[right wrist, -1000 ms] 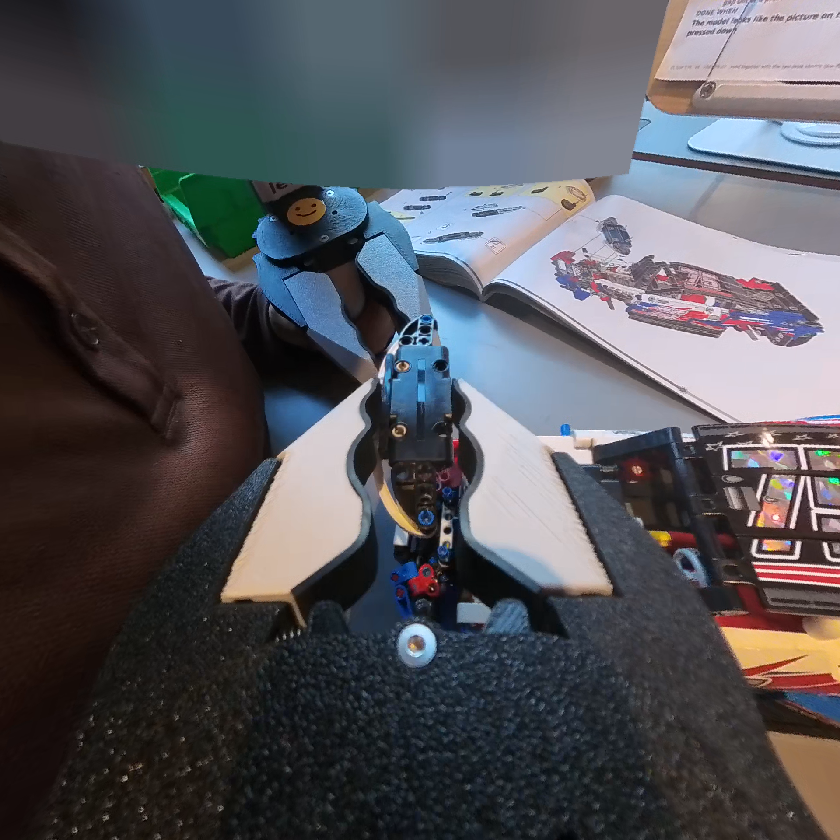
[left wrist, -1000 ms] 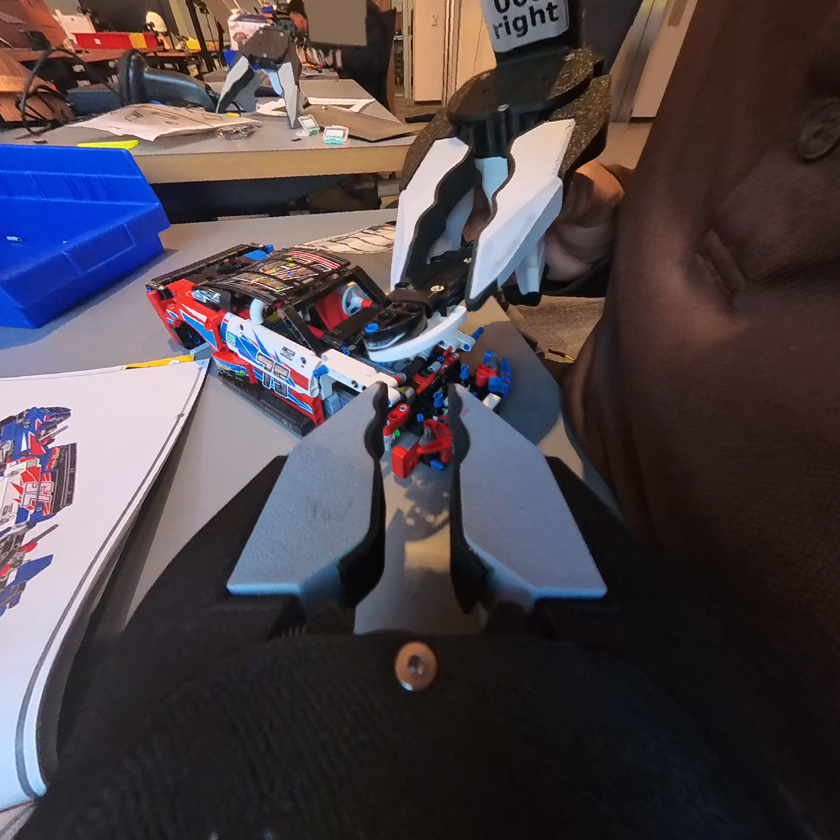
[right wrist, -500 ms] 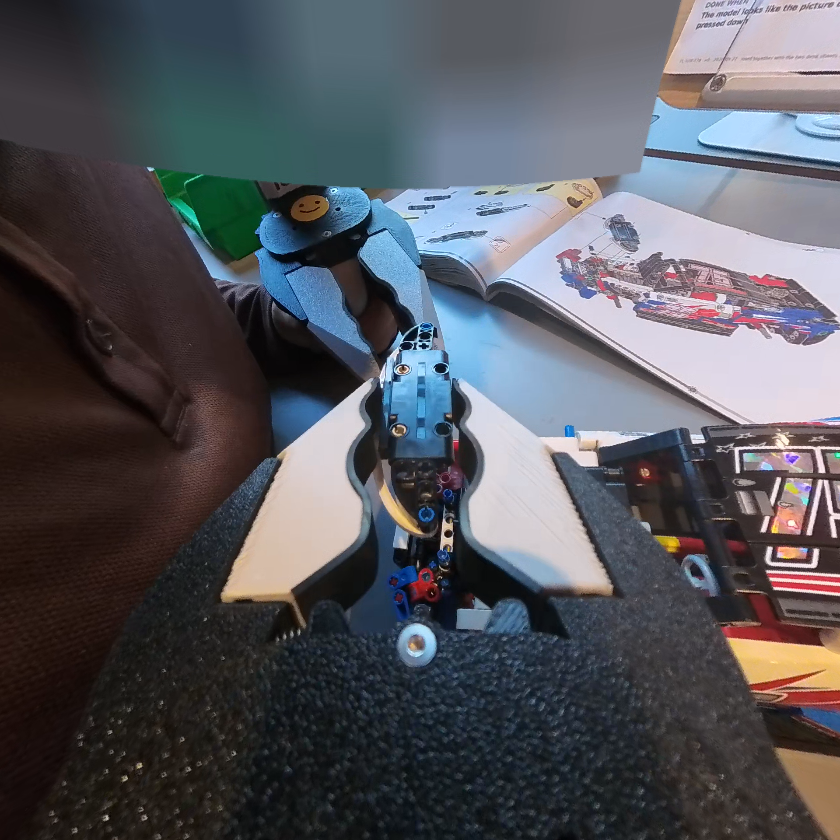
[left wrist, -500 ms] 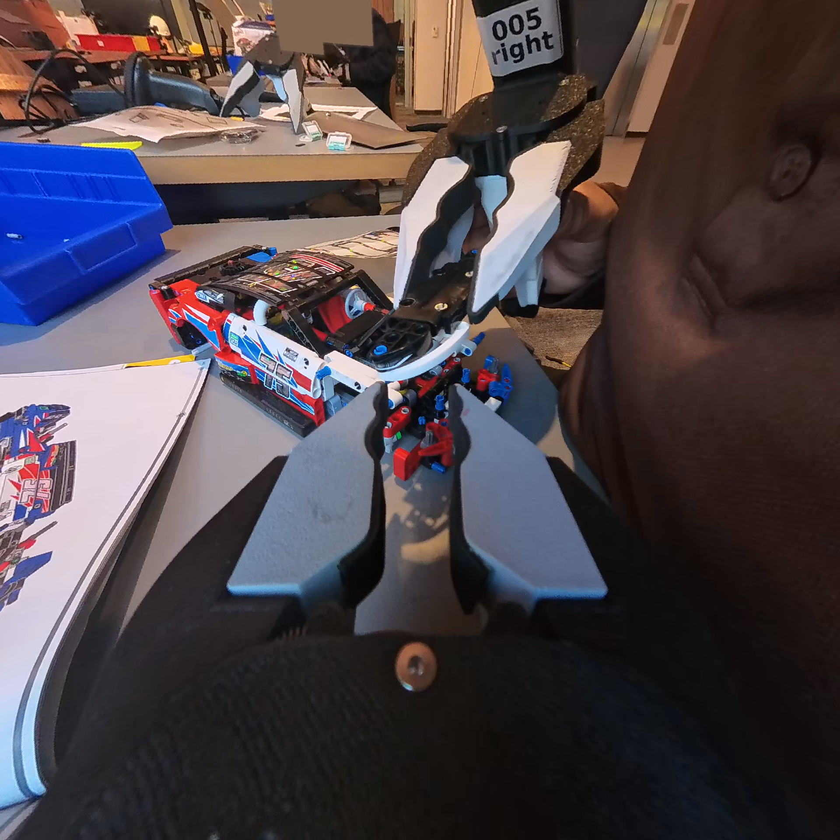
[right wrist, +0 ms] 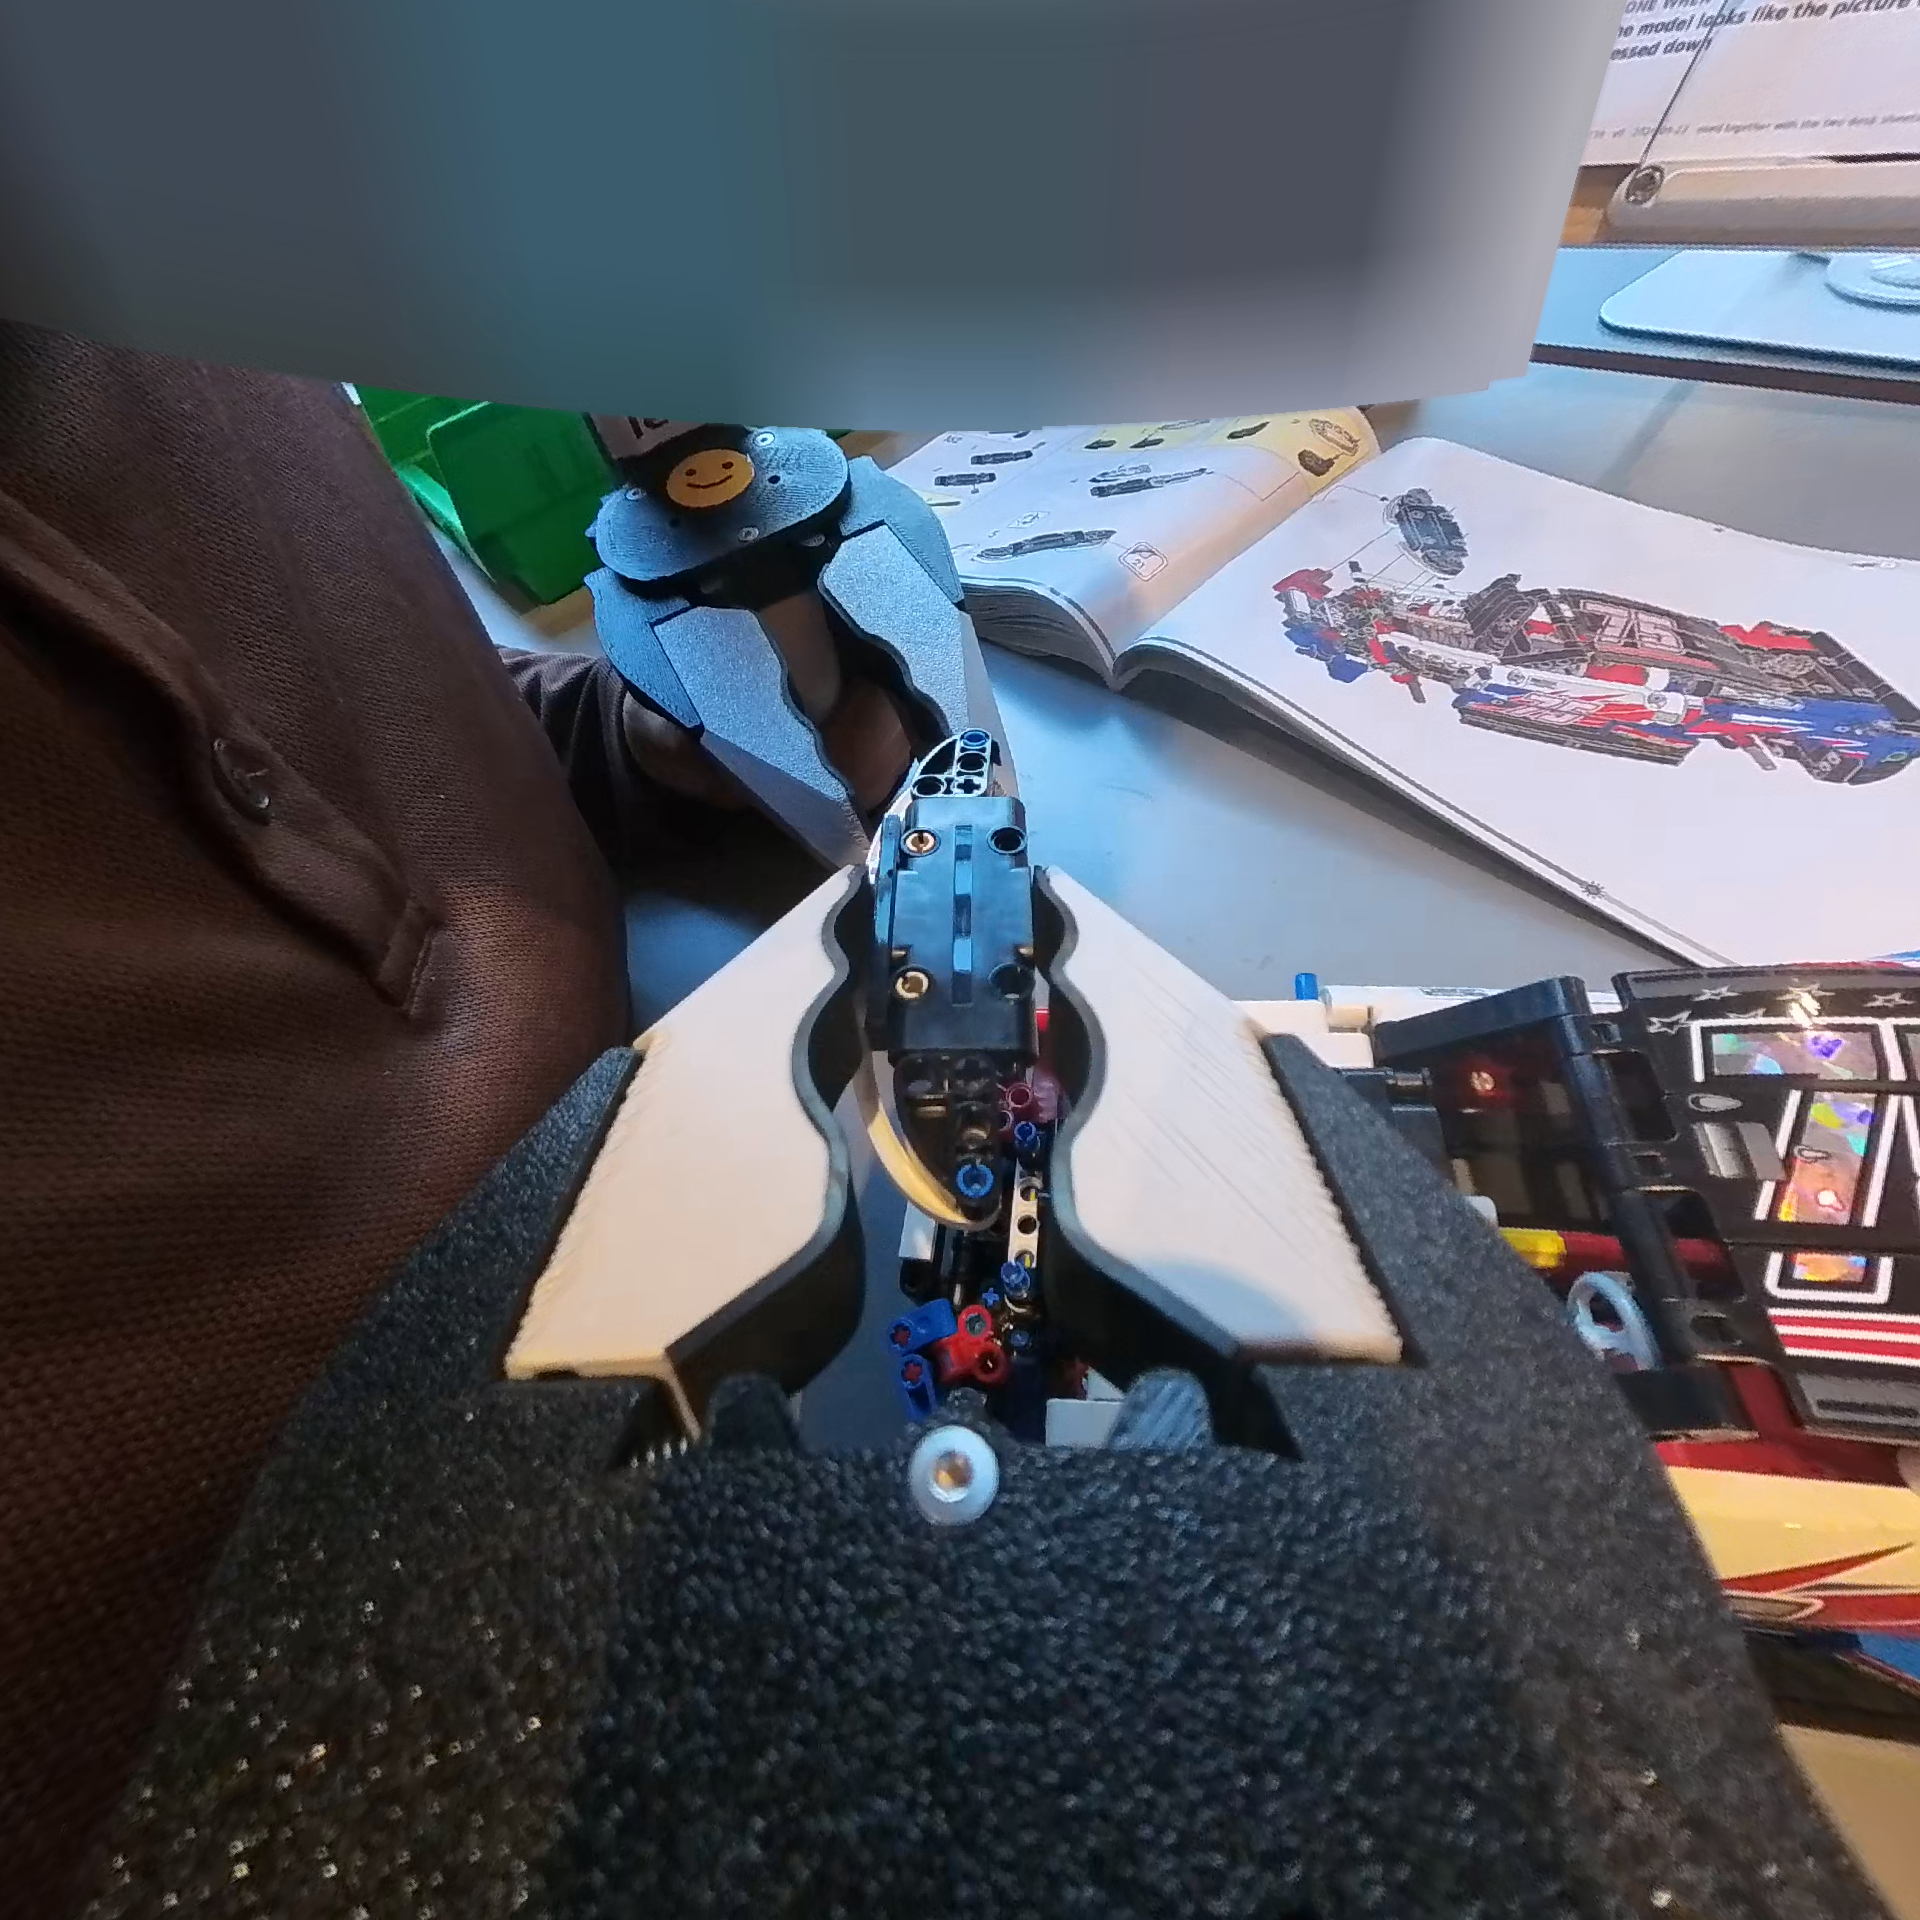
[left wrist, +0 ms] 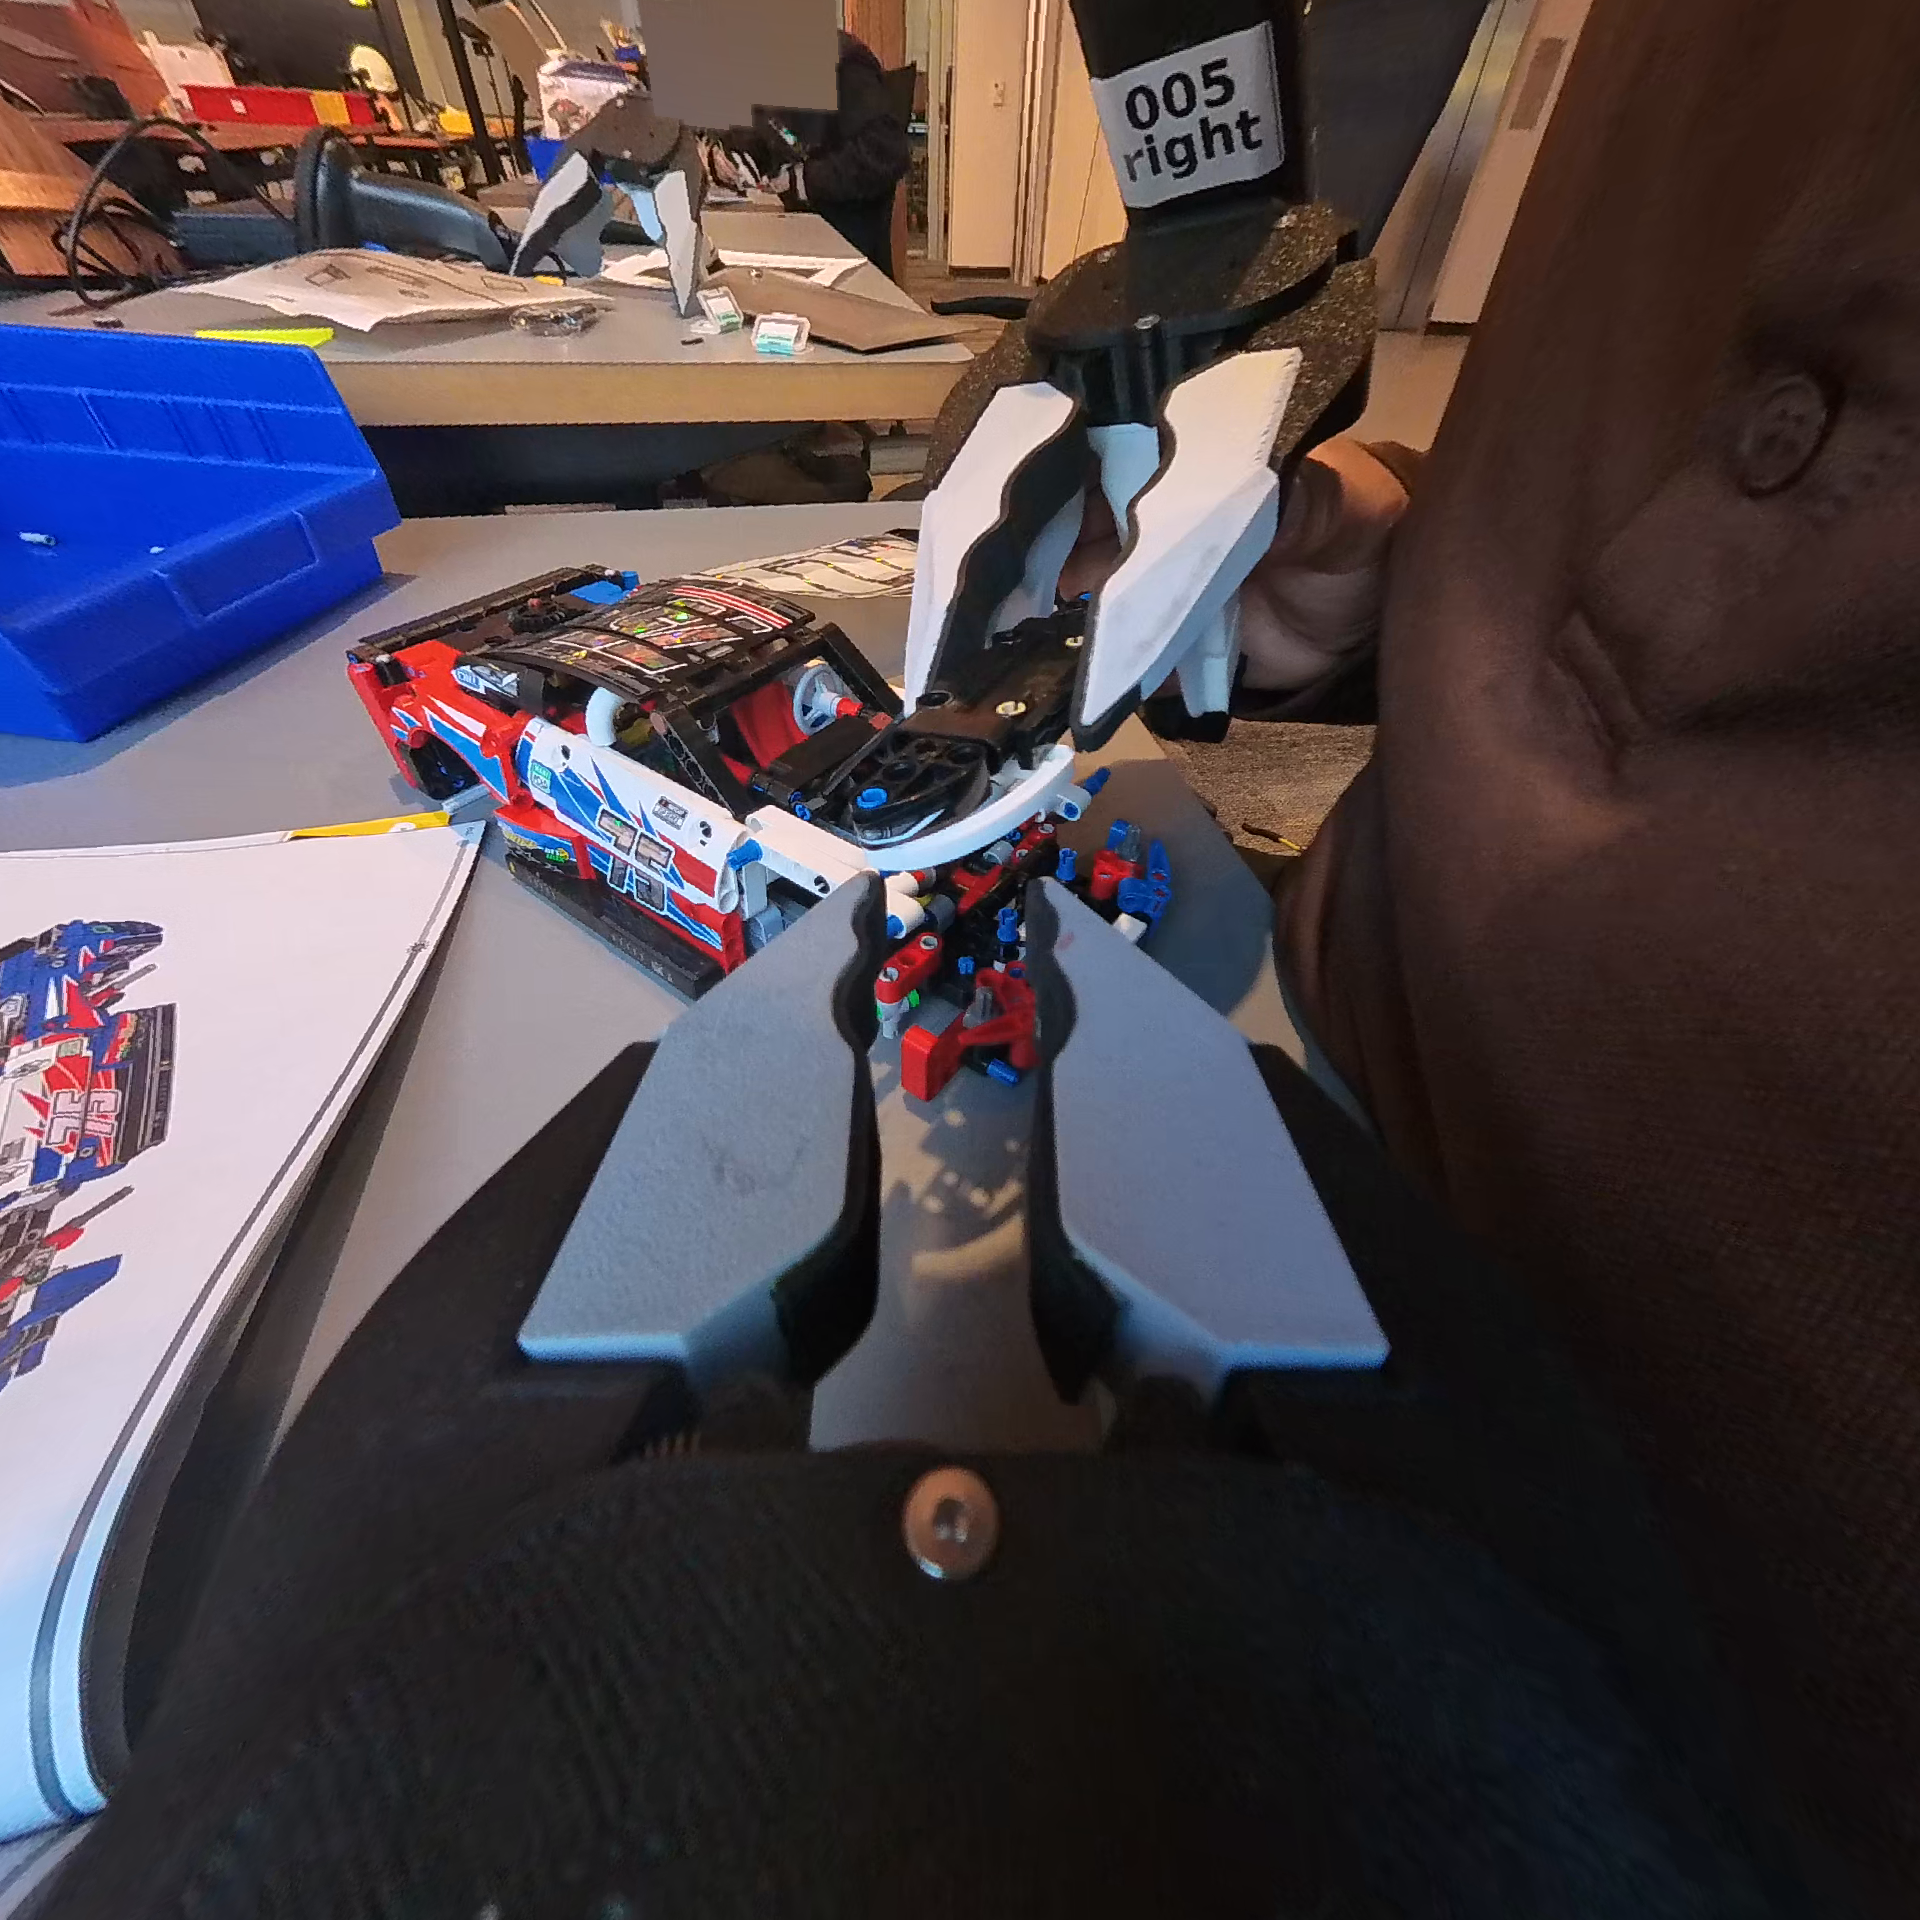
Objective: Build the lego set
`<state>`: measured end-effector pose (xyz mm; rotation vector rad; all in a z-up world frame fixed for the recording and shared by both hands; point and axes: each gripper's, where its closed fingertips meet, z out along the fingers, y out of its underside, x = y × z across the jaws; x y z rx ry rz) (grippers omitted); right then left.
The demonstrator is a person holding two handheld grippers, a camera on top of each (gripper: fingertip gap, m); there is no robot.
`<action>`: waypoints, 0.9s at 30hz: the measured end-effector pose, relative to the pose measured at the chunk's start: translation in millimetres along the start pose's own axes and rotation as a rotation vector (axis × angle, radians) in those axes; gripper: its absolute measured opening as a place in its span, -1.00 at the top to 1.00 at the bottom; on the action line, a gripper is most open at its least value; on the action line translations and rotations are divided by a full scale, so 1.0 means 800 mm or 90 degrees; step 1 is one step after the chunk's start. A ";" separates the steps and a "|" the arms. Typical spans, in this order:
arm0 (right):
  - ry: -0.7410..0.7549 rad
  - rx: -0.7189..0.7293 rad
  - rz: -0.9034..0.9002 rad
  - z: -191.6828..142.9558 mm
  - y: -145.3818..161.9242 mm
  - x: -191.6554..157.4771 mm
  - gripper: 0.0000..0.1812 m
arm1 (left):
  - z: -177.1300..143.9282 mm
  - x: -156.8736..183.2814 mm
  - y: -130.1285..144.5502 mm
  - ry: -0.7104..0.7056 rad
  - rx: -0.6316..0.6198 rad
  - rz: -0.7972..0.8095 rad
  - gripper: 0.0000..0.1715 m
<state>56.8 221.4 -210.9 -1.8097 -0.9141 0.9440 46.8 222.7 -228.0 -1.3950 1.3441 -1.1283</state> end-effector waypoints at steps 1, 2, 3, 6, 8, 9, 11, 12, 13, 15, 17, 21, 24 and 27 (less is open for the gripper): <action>0.000 0.001 0.001 0.000 0.000 0.000 0.67 | 0.000 0.000 0.000 0.000 0.000 0.000 0.72; -0.001 0.002 0.001 0.000 0.000 0.000 0.67 | 0.000 0.000 0.000 0.000 0.000 0.000 0.72; -0.001 0.002 0.001 0.000 0.000 0.000 0.67 | 0.000 0.000 0.000 0.000 0.001 -0.001 0.72; 0.000 0.003 0.000 0.000 -0.001 0.000 0.67 | 0.000 0.000 0.000 0.001 0.000 -0.001 0.72; -0.003 0.009 -0.001 -0.002 -0.004 -0.001 0.67 | 0.001 -0.001 0.000 -0.001 -0.001 -0.001 0.73; -0.006 0.015 -0.002 -0.003 -0.006 -0.003 0.67 | 0.001 -0.003 0.000 -0.006 -0.001 -0.002 0.74; -0.006 0.029 -0.009 -0.009 -0.013 -0.003 0.67 | -0.001 -0.021 -0.009 -0.061 0.017 -0.017 0.75; -0.002 0.036 -0.014 -0.013 -0.017 -0.003 0.67 | -0.006 -0.035 -0.017 -0.097 0.027 -0.045 0.76; 0.002 0.046 -0.018 -0.018 -0.022 -0.002 0.67 | -0.013 -0.053 -0.026 -0.137 0.031 -0.081 0.78; 0.004 0.074 -0.022 -0.032 -0.036 -0.002 0.67 | -0.030 -0.089 -0.031 -0.185 -0.003 -0.139 0.72; 0.006 0.100 -0.030 -0.047 -0.047 -0.002 0.67 | -0.047 -0.132 0.001 -0.254 -0.157 -0.175 0.41; 0.028 0.128 -0.055 -0.076 -0.055 0.005 0.66 | -0.079 -0.184 0.071 -0.350 -0.406 -0.082 0.09; 0.047 0.150 -0.067 -0.096 -0.059 0.010 0.67 | -0.084 -0.198 0.104 -0.383 -0.511 0.058 0.41; 0.056 0.173 -0.069 -0.112 -0.063 0.012 0.67 | -0.091 -0.203 0.111 -0.410 -0.570 0.149 0.85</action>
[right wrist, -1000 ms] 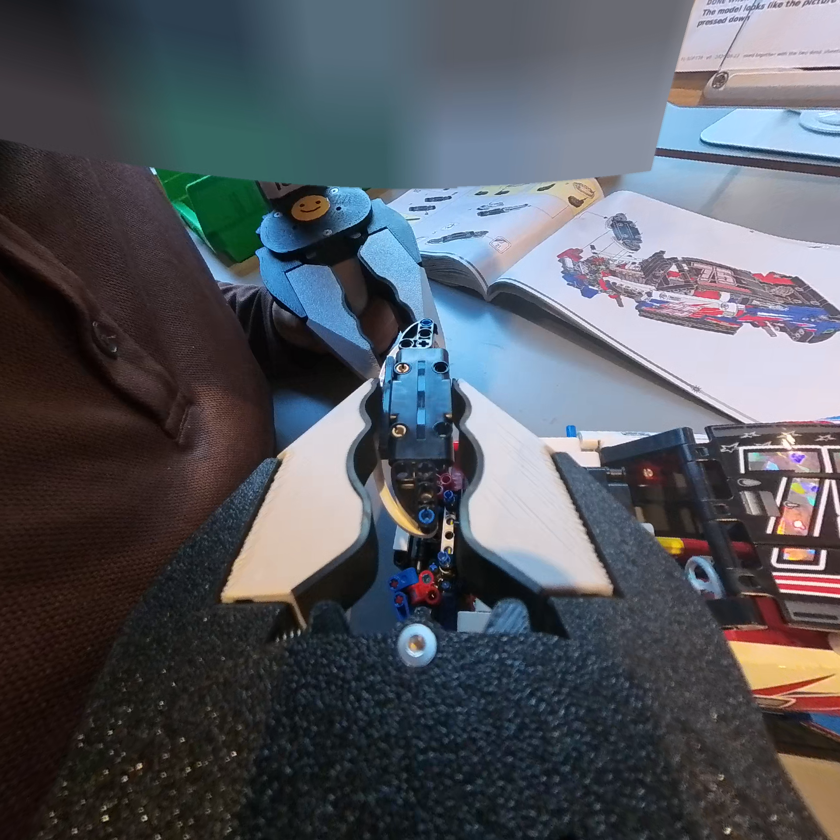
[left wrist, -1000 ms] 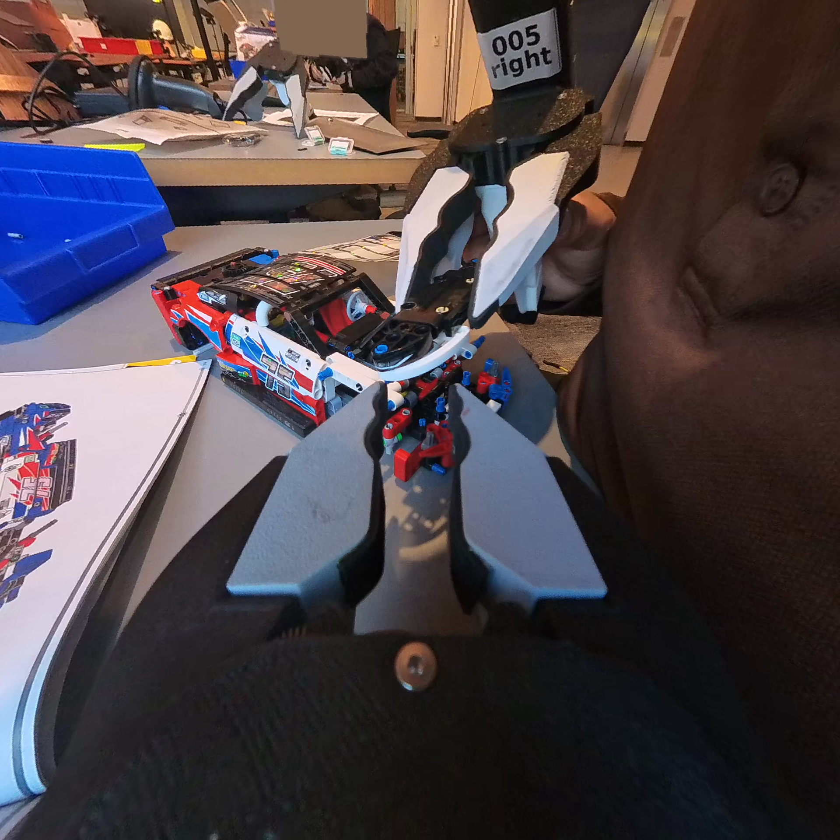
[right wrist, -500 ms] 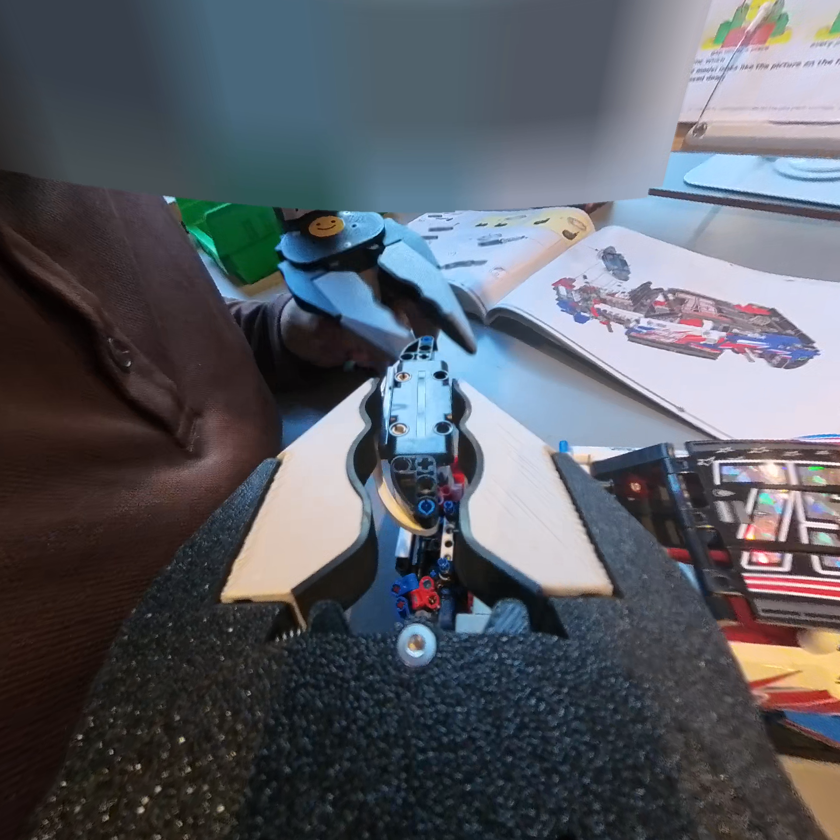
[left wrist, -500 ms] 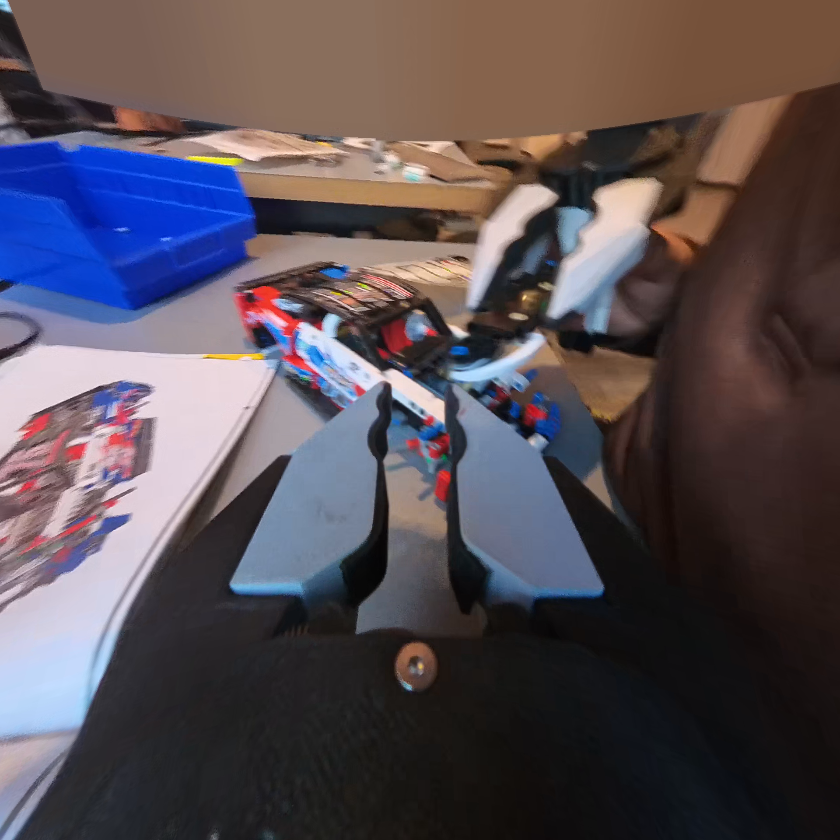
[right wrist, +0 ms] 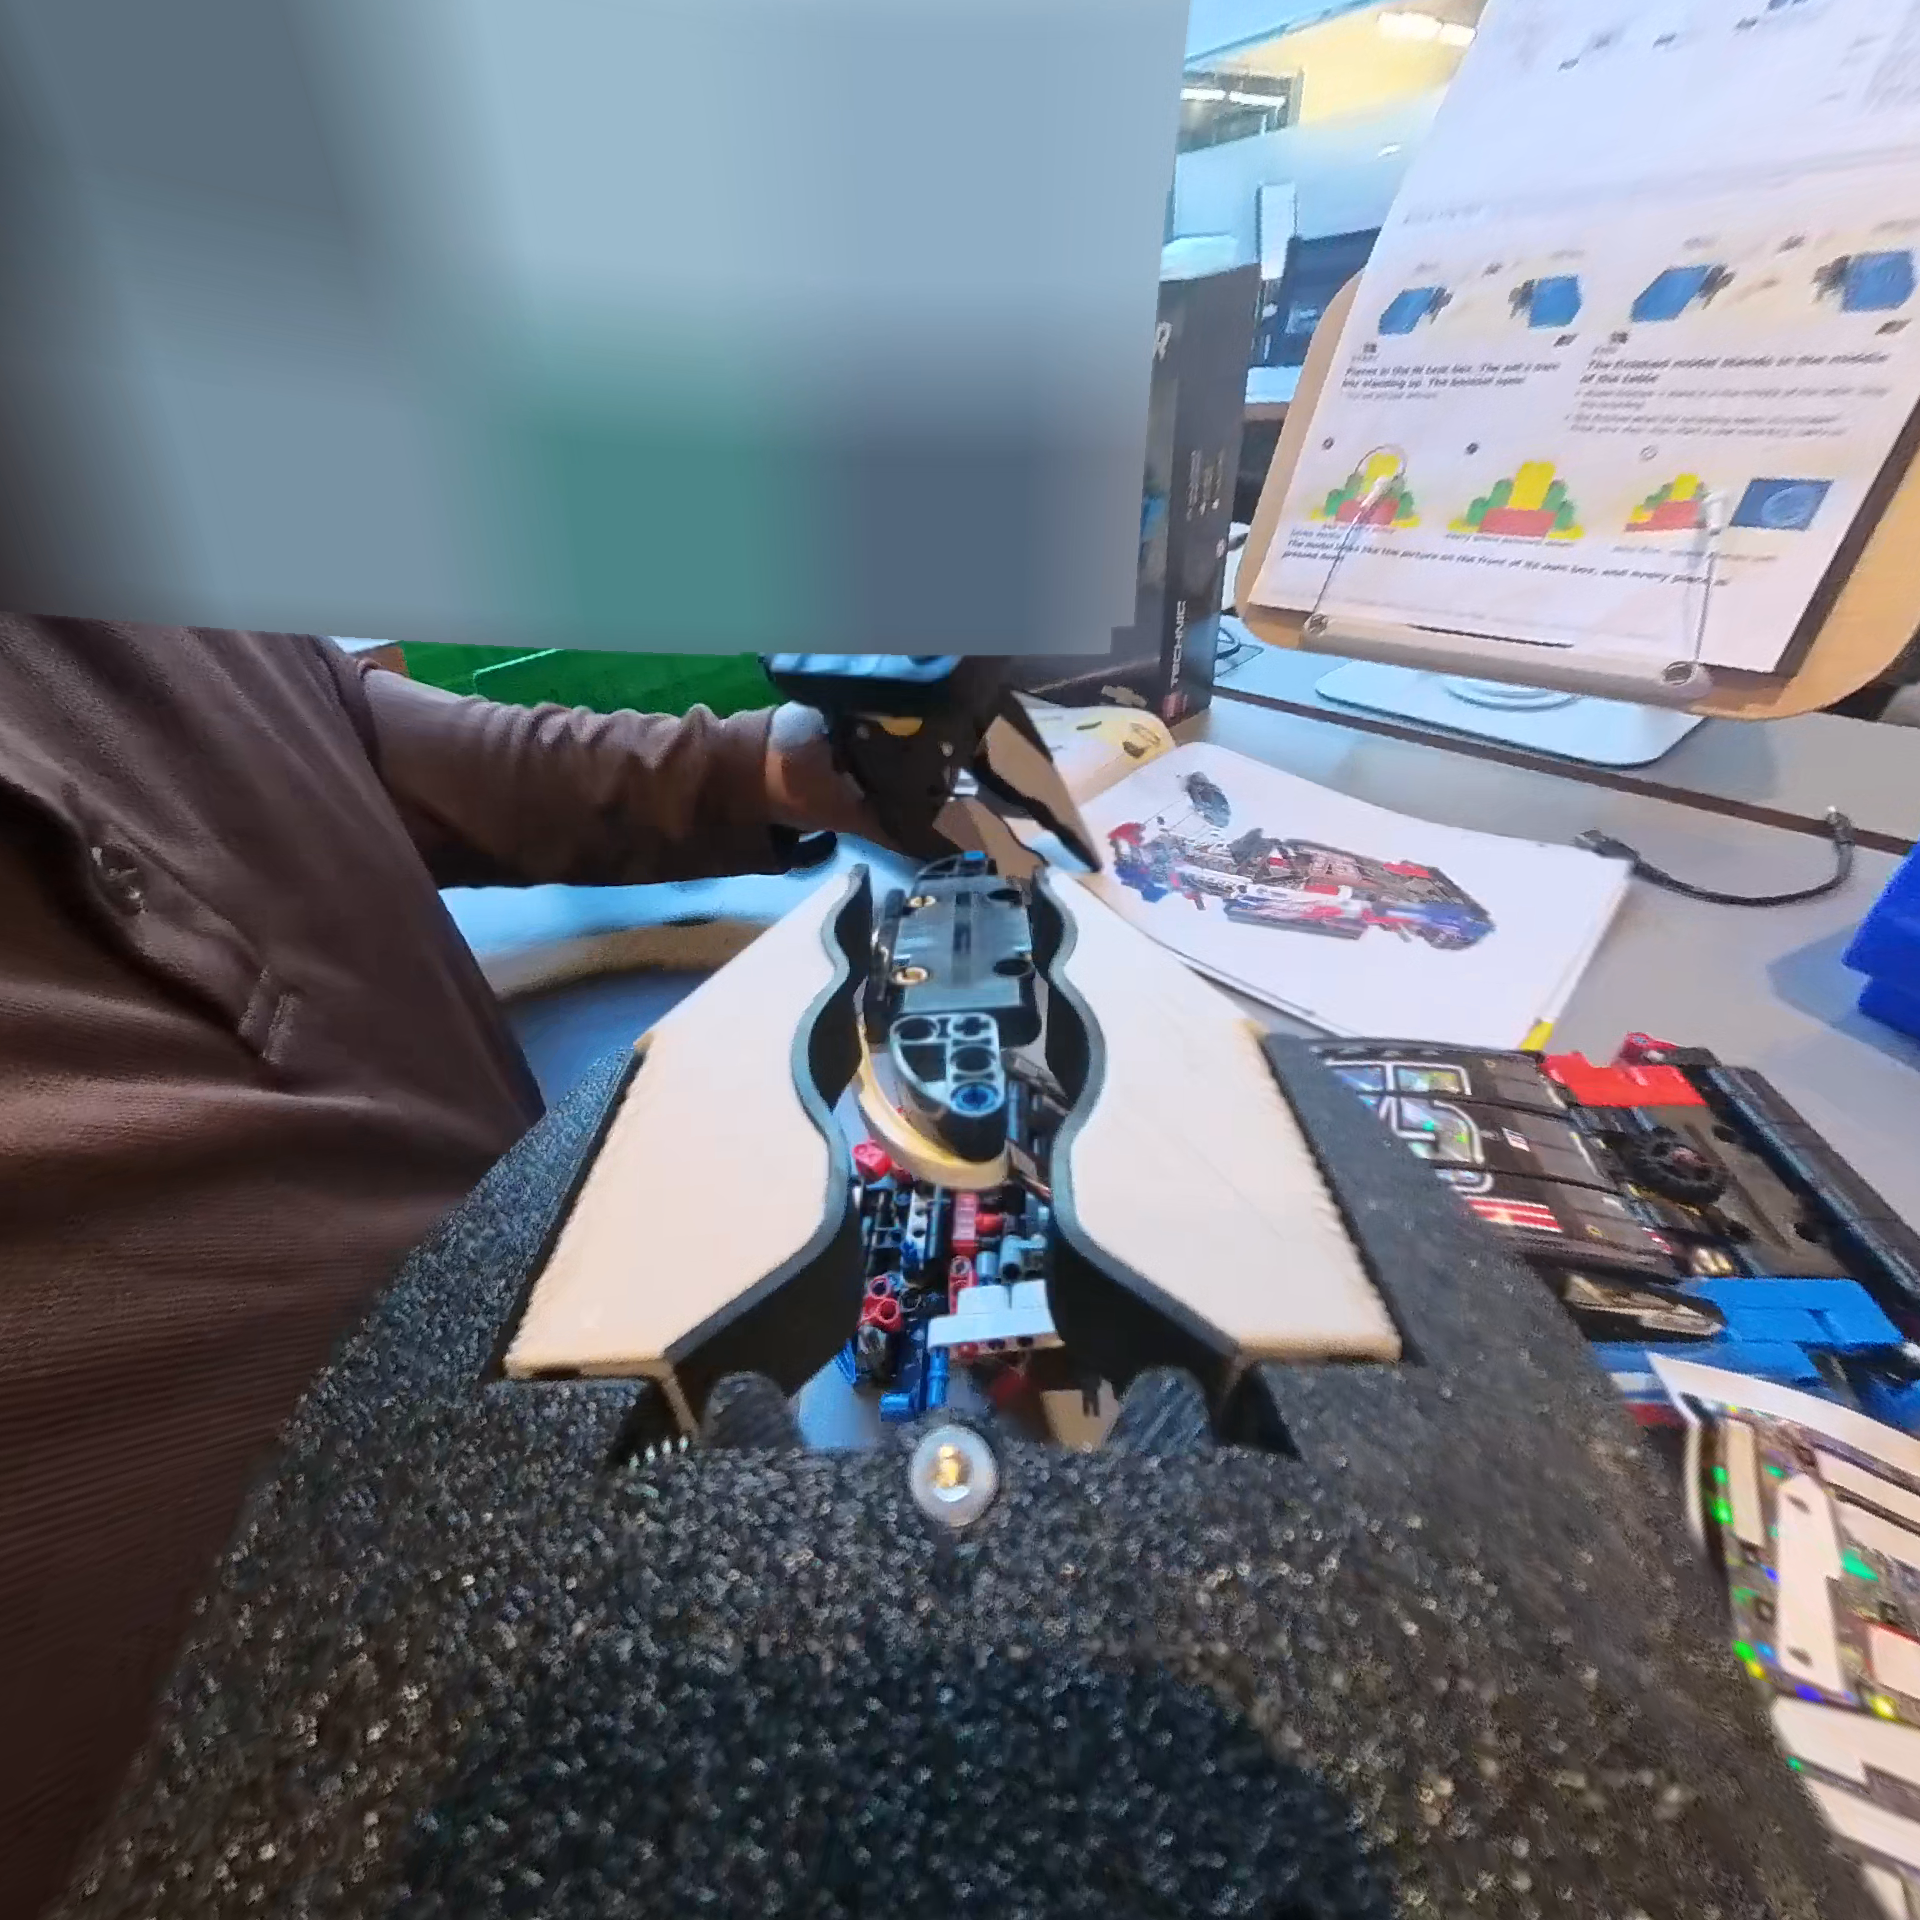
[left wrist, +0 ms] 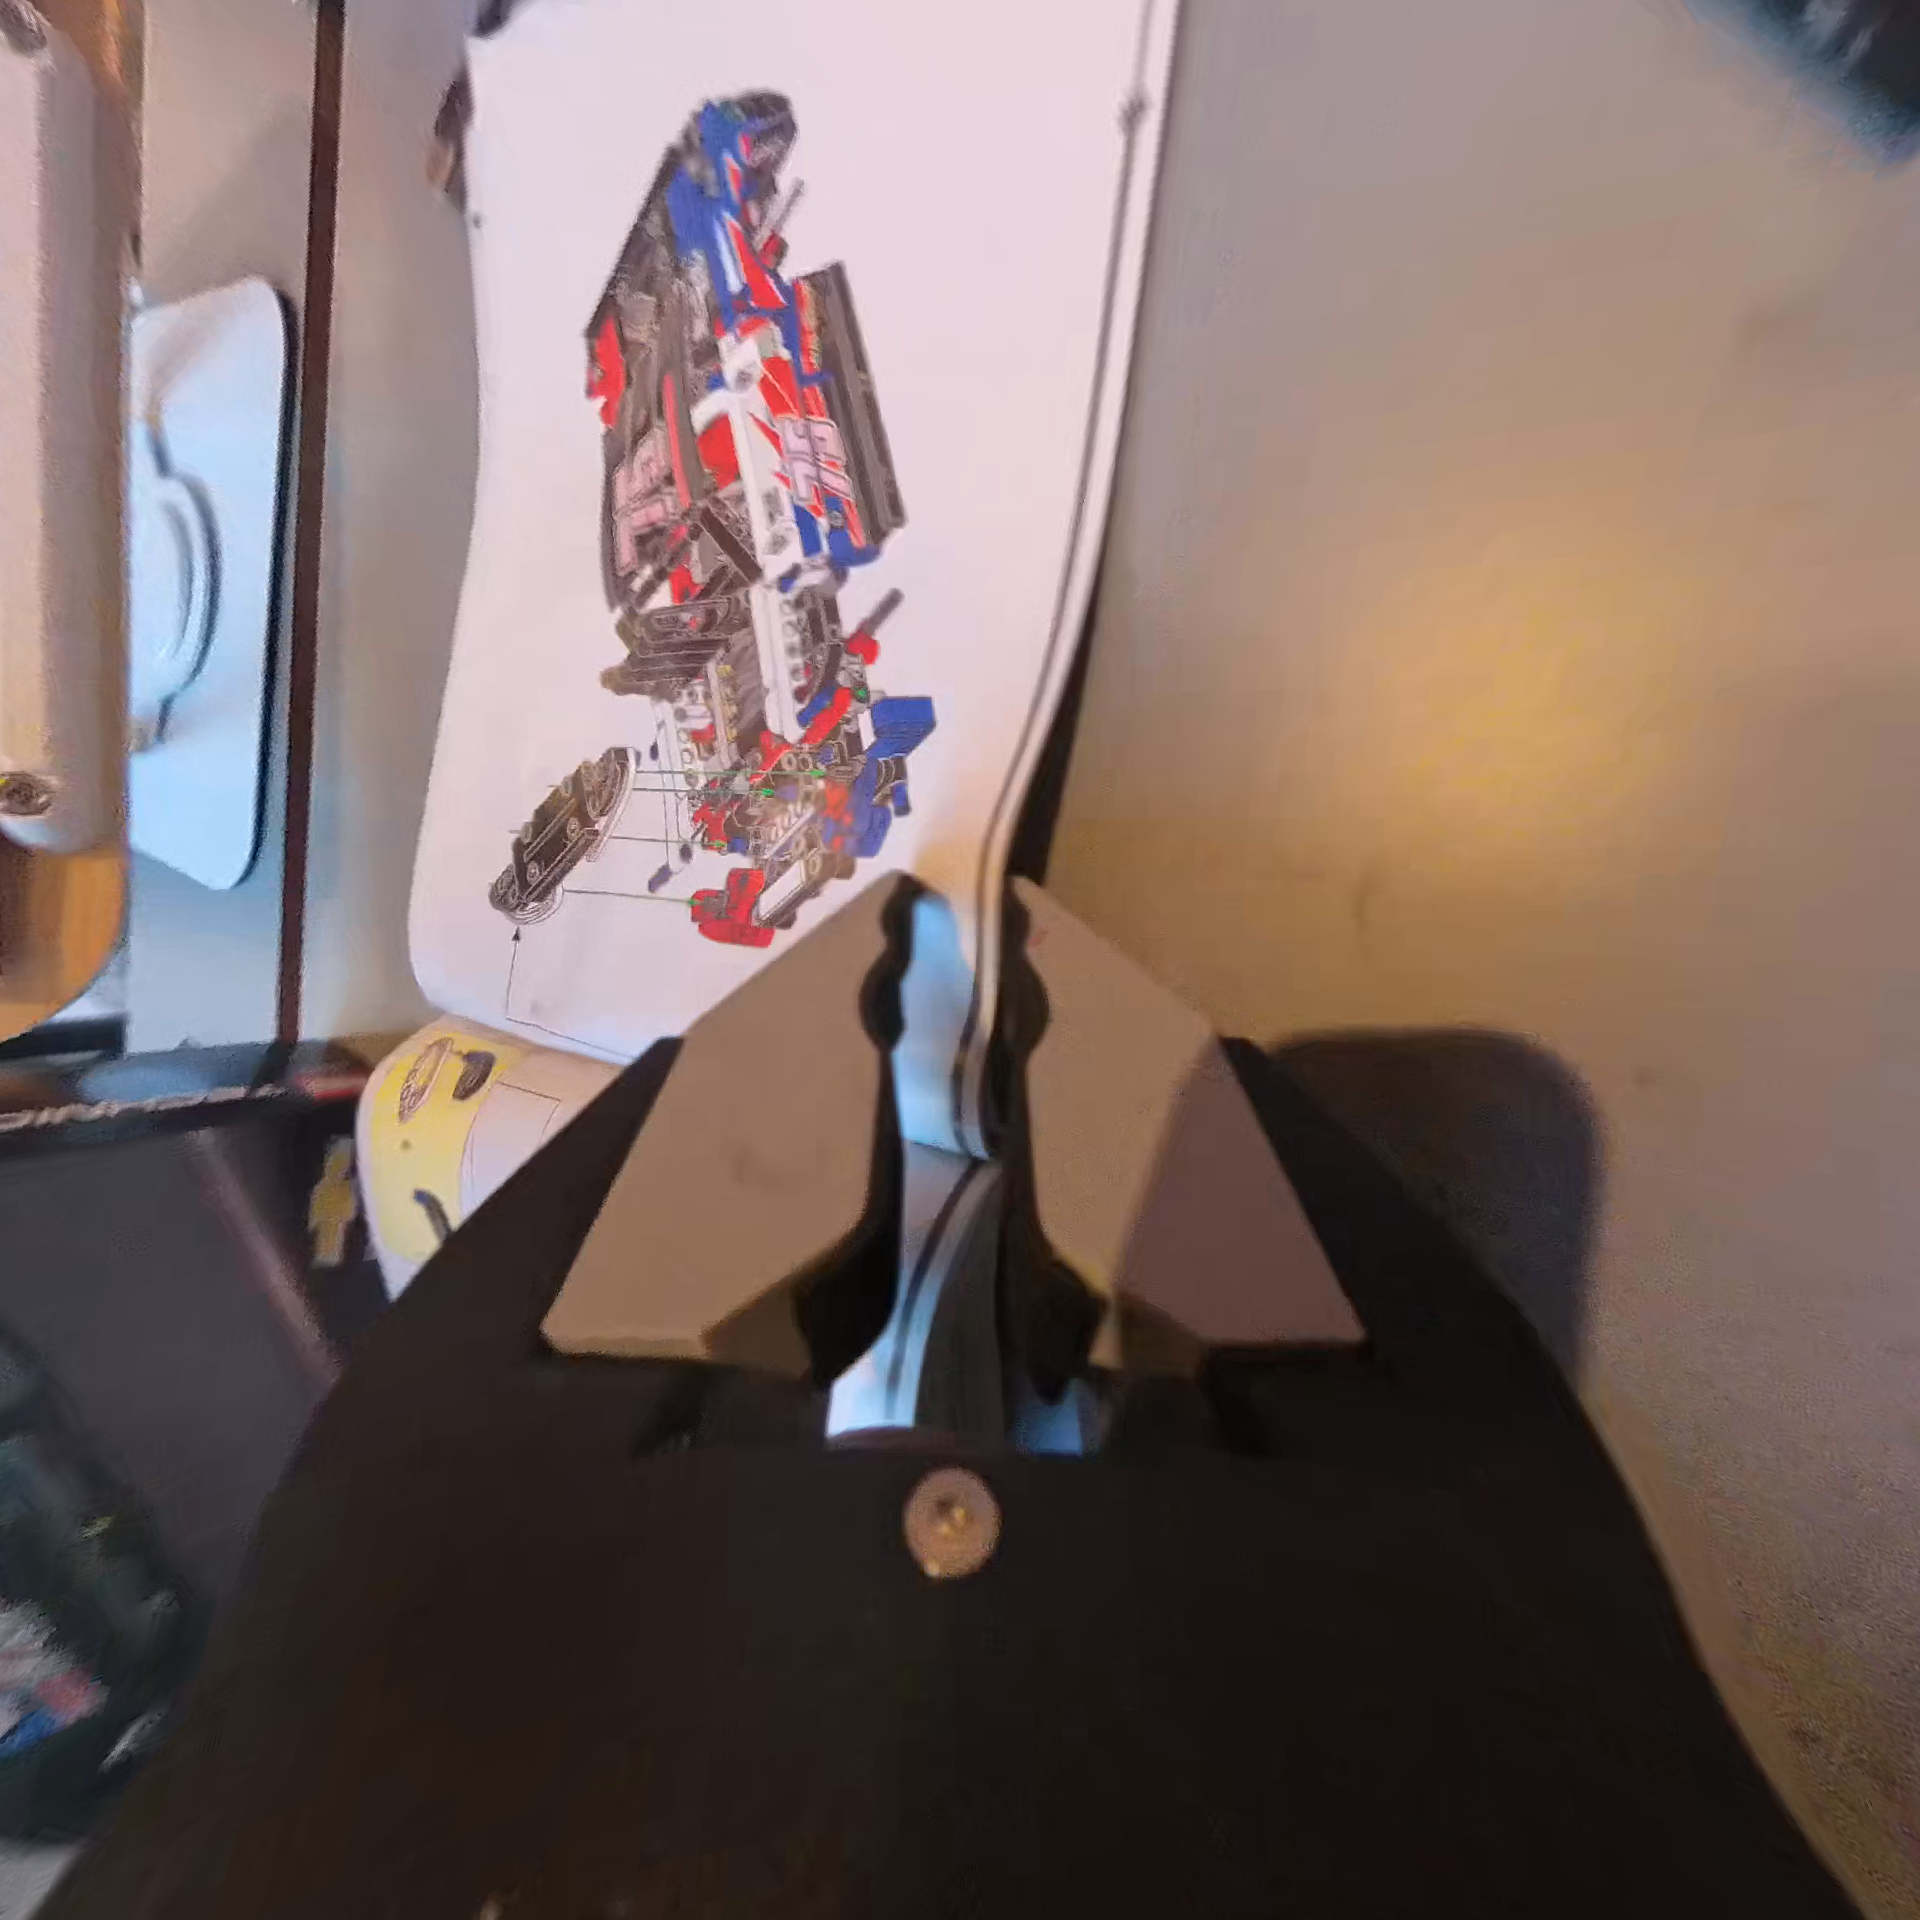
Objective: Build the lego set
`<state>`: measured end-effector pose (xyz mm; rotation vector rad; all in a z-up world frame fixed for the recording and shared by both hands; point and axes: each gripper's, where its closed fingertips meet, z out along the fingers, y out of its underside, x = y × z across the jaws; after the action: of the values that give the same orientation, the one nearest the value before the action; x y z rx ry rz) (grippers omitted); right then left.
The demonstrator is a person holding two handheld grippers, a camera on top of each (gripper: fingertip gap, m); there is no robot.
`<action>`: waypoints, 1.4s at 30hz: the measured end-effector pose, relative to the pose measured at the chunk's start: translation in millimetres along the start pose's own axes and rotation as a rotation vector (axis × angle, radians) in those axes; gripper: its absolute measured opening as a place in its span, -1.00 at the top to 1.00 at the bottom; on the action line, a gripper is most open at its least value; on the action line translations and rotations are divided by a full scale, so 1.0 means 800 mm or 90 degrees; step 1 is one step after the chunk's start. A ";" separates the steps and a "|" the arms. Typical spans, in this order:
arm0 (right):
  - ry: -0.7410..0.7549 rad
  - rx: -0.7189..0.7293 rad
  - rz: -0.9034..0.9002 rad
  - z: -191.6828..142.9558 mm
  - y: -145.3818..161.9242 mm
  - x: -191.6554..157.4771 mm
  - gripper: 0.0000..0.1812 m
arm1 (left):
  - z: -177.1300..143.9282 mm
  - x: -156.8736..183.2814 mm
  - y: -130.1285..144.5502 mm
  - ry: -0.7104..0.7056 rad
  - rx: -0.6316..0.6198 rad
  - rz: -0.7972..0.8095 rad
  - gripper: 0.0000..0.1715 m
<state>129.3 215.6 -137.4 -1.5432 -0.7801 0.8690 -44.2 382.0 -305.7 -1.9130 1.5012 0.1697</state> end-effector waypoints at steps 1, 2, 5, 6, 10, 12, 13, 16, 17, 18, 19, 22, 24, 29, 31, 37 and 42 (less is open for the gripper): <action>0.003 0.003 -0.001 -0.004 -0.001 0.002 0.69 | -0.001 -0.002 0.009 -0.017 -0.028 0.013 0.94; 0.009 0.005 -0.005 -0.009 -0.002 0.004 0.70 | -0.004 -0.004 0.017 -0.028 -0.045 0.016 0.98; 0.026 0.012 -0.019 -0.022 -0.005 0.010 0.80 | -0.021 0.005 0.035 -0.014 -0.061 -0.039 1.00; 0.032 0.013 -0.023 -0.023 -0.005 0.012 0.80 | -0.025 0.009 0.040 -0.019 -0.067 -0.049 1.00; 0.024 -0.027 -0.016 0.002 0.025 0.025 0.80 | -0.029 0.014 0.047 -0.060 -0.048 -0.105 0.99; 0.041 -0.054 -0.014 0.015 0.045 0.041 0.80 | -0.031 0.014 0.048 -0.065 -0.034 -0.127 0.98; 0.055 -0.076 -0.007 0.018 0.056 0.052 0.80 | -0.032 0.014 0.049 -0.065 -0.026 -0.129 0.98; 0.034 -0.093 0.050 0.020 0.067 0.063 0.80 | -0.034 0.015 0.048 -0.062 -0.015 -0.136 0.94; 0.031 -0.094 0.068 0.018 0.066 0.067 0.80 | -0.036 0.015 0.049 -0.064 -0.019 -0.130 0.96; 0.037 -0.091 0.078 0.016 0.063 0.072 0.81 | -0.038 0.017 0.052 -0.060 -0.029 -0.129 0.98; 0.041 -0.088 0.088 0.014 0.060 0.077 0.81 | -0.042 0.020 0.054 -0.055 -0.033 -0.141 0.99; 0.023 -0.099 0.125 0.014 0.056 0.083 0.80 | -0.054 0.027 0.049 -0.054 -0.020 -0.175 0.89; 0.018 -0.094 0.142 0.016 0.051 0.087 0.81 | -0.059 0.035 0.041 -0.040 -0.004 -0.182 0.79; -0.020 -0.060 0.187 0.029 0.013 0.083 0.82 | -0.103 0.057 -0.055 0.049 0.151 -0.223 0.45; -0.037 -0.043 0.183 0.039 -0.007 0.074 0.81 | -0.139 0.084 -0.132 0.168 0.291 -0.238 0.42; -0.144 0.019 0.200 0.081 -0.053 0.023 0.82 | -0.170 0.124 -0.244 0.371 0.459 -0.241 0.30; -0.143 0.009 0.195 0.091 -0.046 0.008 0.81 | -0.182 0.136 -0.233 0.385 0.504 -0.210 0.65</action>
<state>69.5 262.7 -107.6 -1.5943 -0.7037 1.2877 113.9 226.9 -169.7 -1.5475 1.2745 -1.0756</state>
